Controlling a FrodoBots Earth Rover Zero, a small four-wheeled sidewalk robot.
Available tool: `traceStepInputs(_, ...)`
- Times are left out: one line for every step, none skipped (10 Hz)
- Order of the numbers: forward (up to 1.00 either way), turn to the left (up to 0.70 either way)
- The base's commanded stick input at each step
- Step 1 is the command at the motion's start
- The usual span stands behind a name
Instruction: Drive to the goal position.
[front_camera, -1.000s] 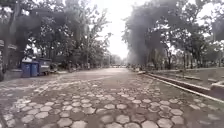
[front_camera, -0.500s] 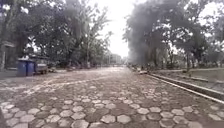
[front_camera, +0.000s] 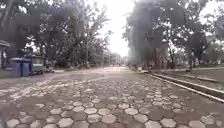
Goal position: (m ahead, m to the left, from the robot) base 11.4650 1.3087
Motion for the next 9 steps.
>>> traceStepInputs(0.7, 0.0)
traceStepInputs(0.7, 0.0)
traceStepInputs(0.7, 0.0)
traceStepInputs(0.7, 0.0)
traceStepInputs(0.7, 0.0)
traceStepInputs(0.7, 0.0)
traceStepInputs(0.7, 0.0)
traceStepInputs(0.7, 0.03)
traceStepInputs(0.7, 0.09)
